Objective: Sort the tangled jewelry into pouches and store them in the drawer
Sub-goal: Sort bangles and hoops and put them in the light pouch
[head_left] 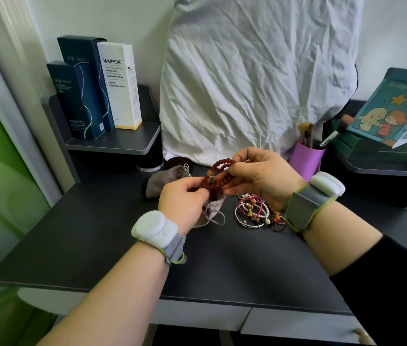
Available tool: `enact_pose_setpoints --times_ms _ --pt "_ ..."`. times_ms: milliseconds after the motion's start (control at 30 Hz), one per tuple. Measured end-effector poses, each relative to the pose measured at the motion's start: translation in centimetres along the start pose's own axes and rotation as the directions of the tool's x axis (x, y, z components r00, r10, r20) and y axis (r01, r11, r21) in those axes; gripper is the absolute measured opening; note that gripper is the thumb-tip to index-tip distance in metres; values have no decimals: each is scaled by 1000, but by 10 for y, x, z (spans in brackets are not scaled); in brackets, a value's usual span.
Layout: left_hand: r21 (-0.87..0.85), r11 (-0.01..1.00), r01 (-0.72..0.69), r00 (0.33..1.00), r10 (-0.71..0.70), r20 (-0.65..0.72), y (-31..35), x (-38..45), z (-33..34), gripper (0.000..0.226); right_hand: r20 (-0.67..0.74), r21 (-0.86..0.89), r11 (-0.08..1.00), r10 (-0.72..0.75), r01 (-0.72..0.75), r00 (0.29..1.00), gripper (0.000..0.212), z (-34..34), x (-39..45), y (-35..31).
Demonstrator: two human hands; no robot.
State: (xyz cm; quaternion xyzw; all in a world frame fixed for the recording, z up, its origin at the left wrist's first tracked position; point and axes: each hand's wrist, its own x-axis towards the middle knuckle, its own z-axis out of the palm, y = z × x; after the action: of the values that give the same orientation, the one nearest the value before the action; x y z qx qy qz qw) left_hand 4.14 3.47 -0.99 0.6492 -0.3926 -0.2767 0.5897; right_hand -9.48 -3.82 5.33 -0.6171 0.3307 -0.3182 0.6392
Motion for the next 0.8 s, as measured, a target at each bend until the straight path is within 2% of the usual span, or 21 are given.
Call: enact_pose_setpoints --times_ms 200,300,467,633,800 --pt "-79 997 9 998 -14 -64 6 1 -7 29 -56 -186 983 -8 -2 998 11 -7 -4 3" --pt "30 998 -46 995 49 -88 6 3 -7 22 -56 -278 961 -15 -1 998 9 -7 -6 2" --pt "137 983 -121 991 127 -36 9 -1 -1 28 -23 -368 930 -17 7 1000 9 0 -7 0" --pt "109 991 -81 997 80 7 15 -1 0 39 -15 -370 929 -4 -2 1000 14 4 -7 0" --pt "28 1000 -9 1000 9 6 20 -2 -2 39 -47 -418 908 22 -40 999 23 1 -4 5"
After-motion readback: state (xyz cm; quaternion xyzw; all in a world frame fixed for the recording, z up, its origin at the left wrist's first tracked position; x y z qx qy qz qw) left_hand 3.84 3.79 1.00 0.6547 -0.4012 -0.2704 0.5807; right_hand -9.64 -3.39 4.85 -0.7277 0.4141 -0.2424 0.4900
